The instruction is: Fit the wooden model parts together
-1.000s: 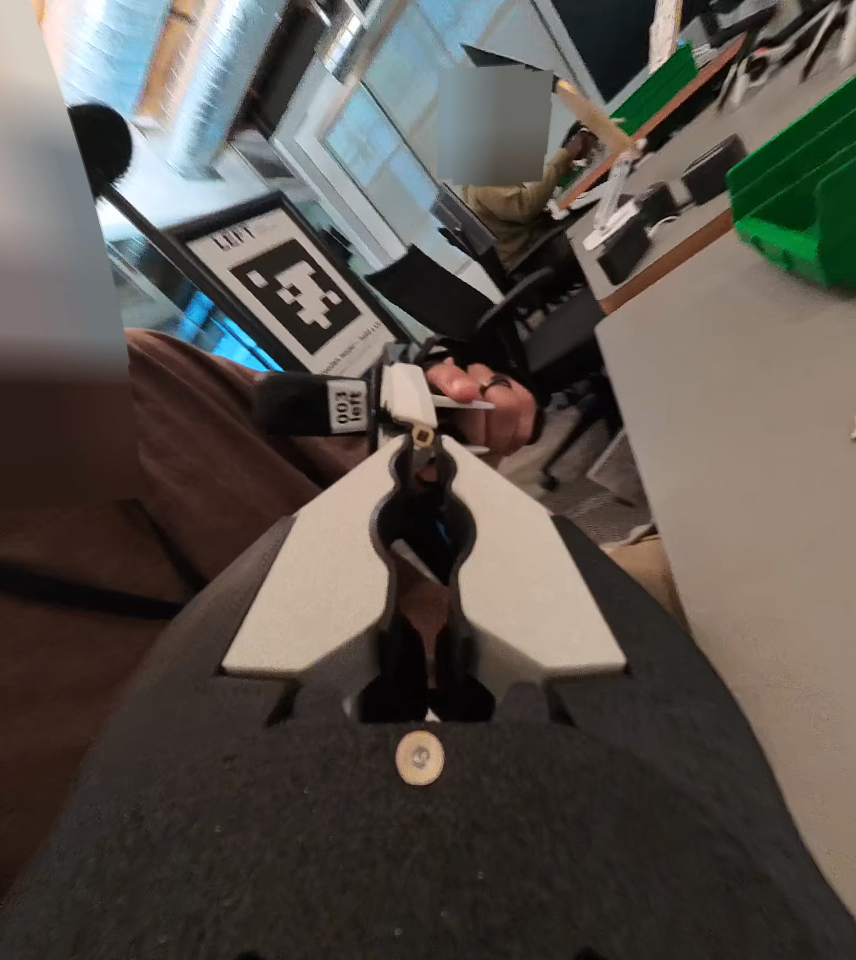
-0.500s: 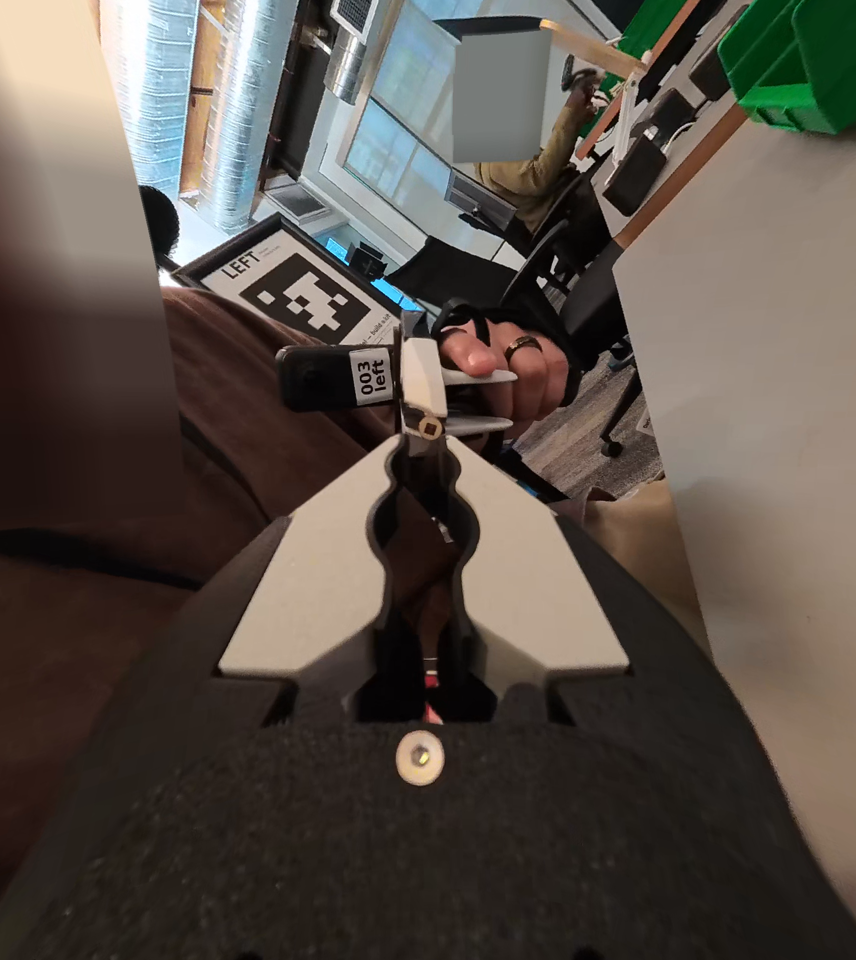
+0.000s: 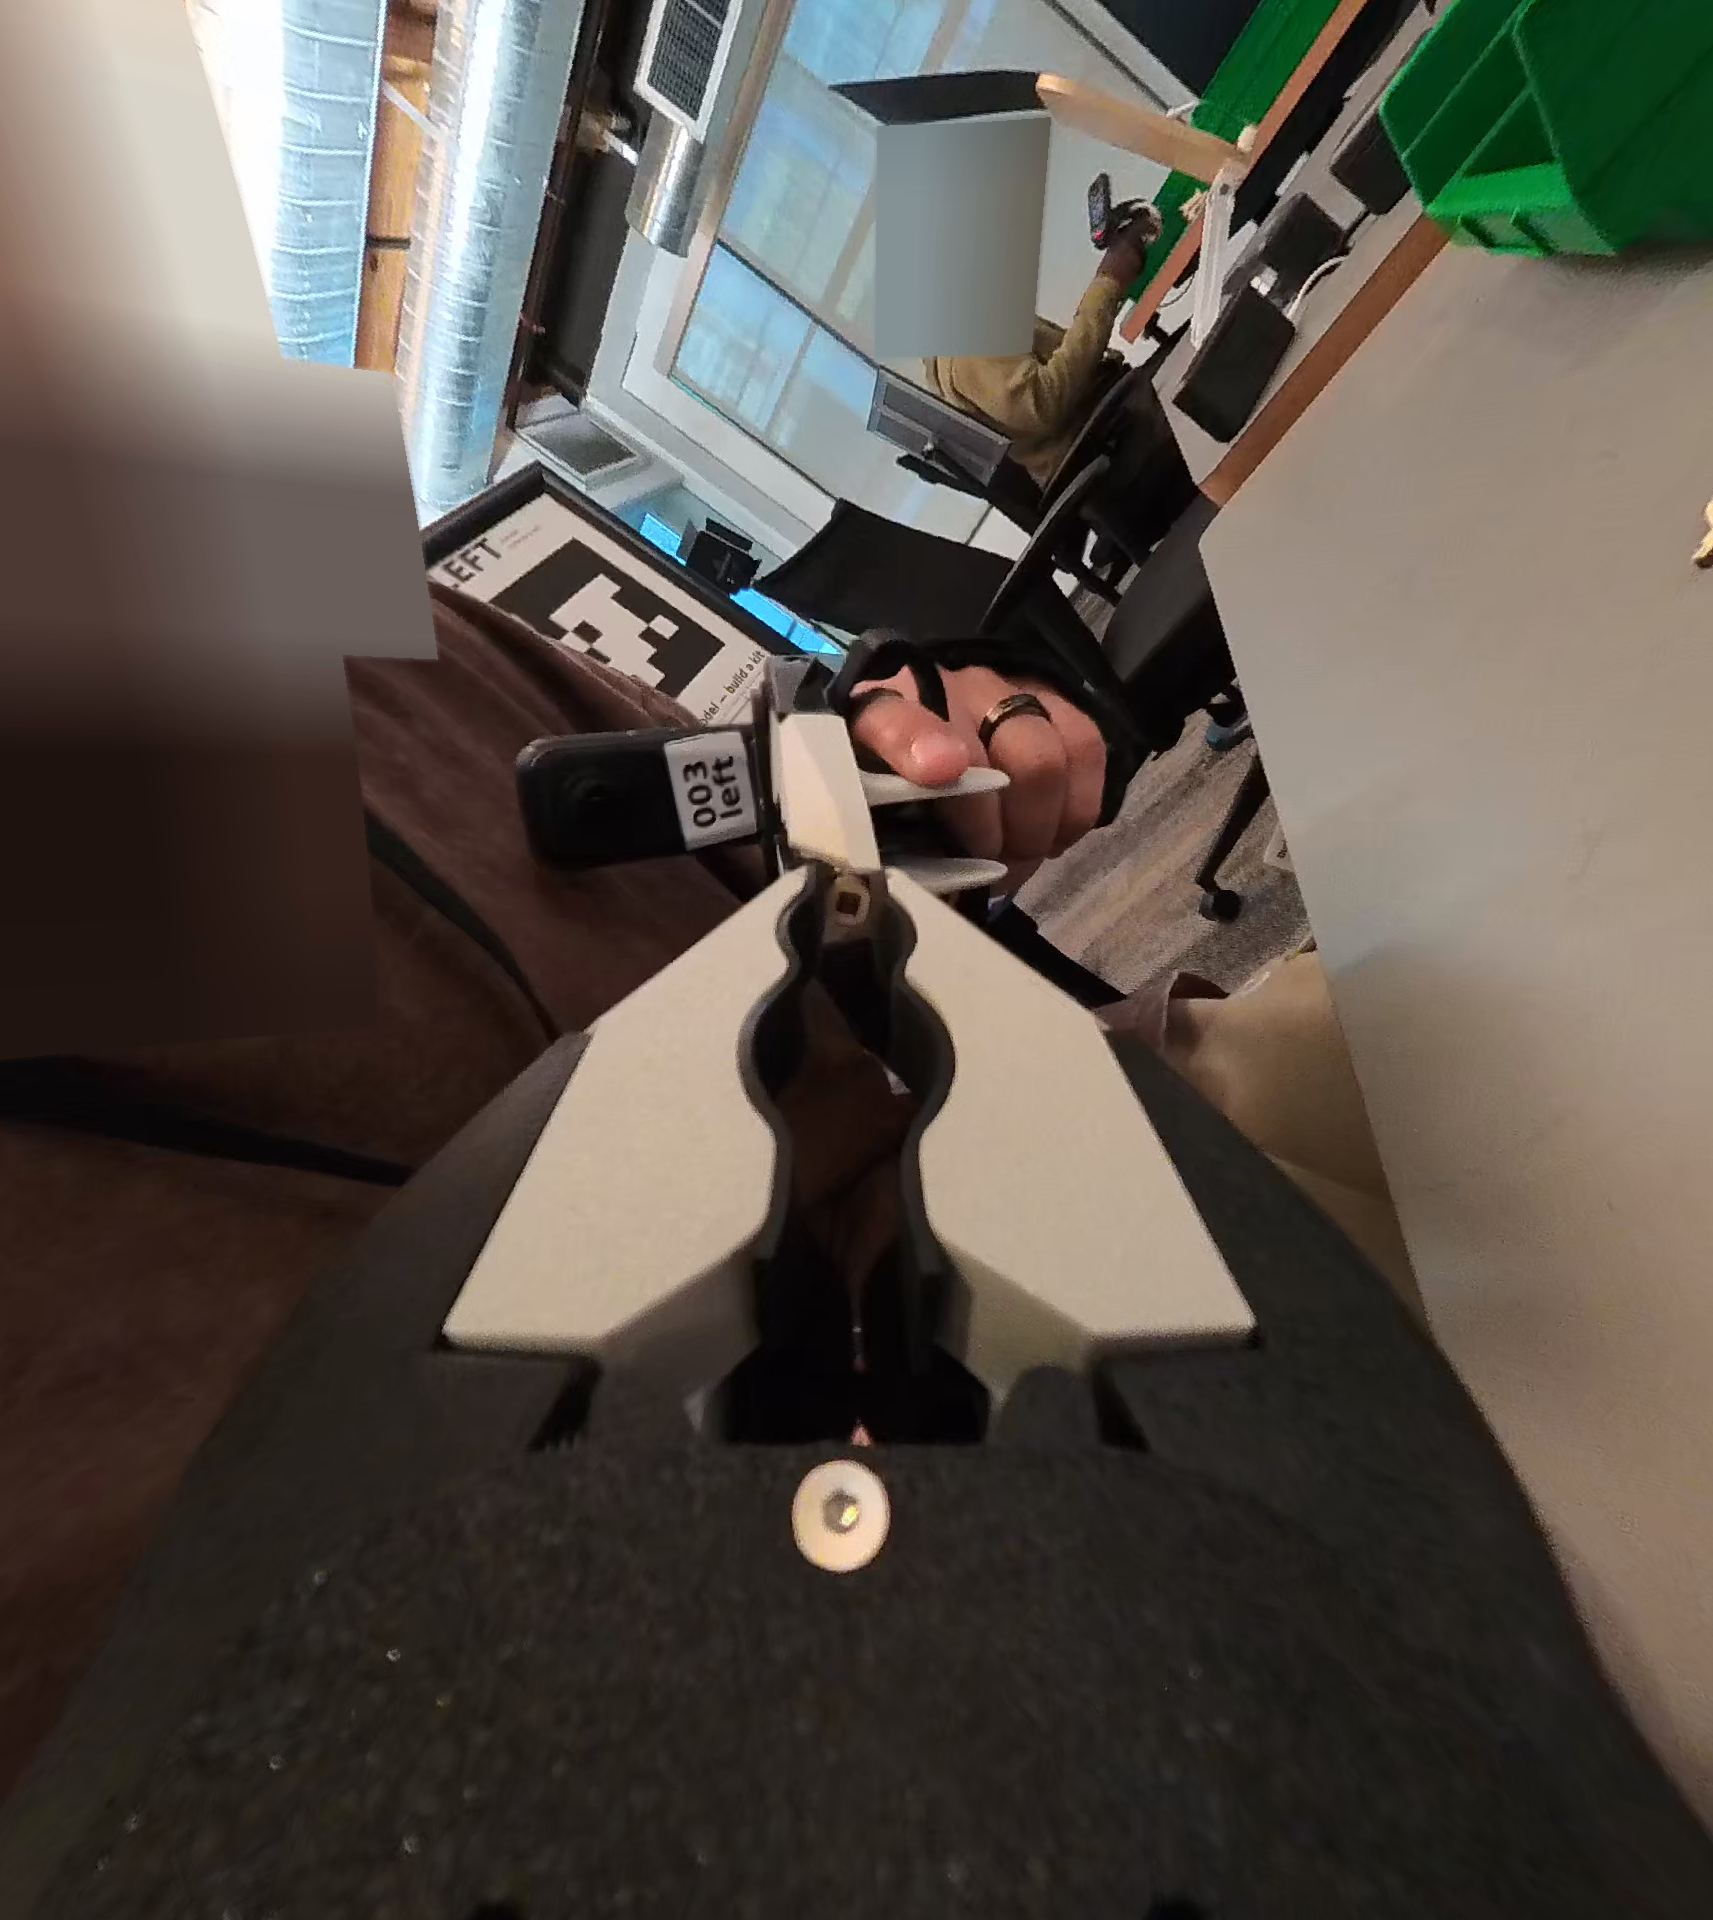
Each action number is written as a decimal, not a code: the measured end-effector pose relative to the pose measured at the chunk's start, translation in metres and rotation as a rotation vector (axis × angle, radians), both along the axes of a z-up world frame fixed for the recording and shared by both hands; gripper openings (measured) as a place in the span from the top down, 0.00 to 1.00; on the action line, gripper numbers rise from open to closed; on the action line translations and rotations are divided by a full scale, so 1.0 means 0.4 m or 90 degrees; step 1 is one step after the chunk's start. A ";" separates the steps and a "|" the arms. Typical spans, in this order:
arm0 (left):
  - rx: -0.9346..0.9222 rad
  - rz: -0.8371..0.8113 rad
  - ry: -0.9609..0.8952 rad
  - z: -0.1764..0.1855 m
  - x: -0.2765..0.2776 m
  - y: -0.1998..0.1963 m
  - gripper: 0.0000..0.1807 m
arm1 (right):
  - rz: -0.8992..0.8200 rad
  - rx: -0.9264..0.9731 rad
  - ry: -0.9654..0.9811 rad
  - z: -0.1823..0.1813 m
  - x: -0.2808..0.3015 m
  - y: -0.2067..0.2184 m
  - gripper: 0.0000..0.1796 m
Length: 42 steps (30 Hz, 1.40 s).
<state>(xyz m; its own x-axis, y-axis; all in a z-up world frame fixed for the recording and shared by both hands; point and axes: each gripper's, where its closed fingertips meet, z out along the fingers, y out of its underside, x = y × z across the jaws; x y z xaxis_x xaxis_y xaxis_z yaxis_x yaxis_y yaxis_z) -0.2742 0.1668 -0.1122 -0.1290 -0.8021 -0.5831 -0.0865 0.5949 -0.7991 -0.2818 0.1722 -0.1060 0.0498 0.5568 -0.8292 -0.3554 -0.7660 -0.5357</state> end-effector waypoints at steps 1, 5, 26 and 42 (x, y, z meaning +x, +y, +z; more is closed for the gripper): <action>0.004 0.005 0.002 -0.002 0.001 0.001 1.00 | -0.002 -0.005 0.000 -0.002 0.002 0.002 0.95; 0.007 0.001 0.003 -0.004 0.002 -0.004 1.00 | 0.010 -0.012 0.002 -0.003 0.002 -0.003 0.95; -0.022 0.010 0.030 -0.032 0.006 0.005 1.00 | -0.003 -0.022 -0.024 -0.036 0.006 -0.001 0.95; -0.050 0.010 0.058 -0.055 0.016 0.020 1.00 | -0.009 -0.012 -0.090 -0.059 0.015 0.000 0.94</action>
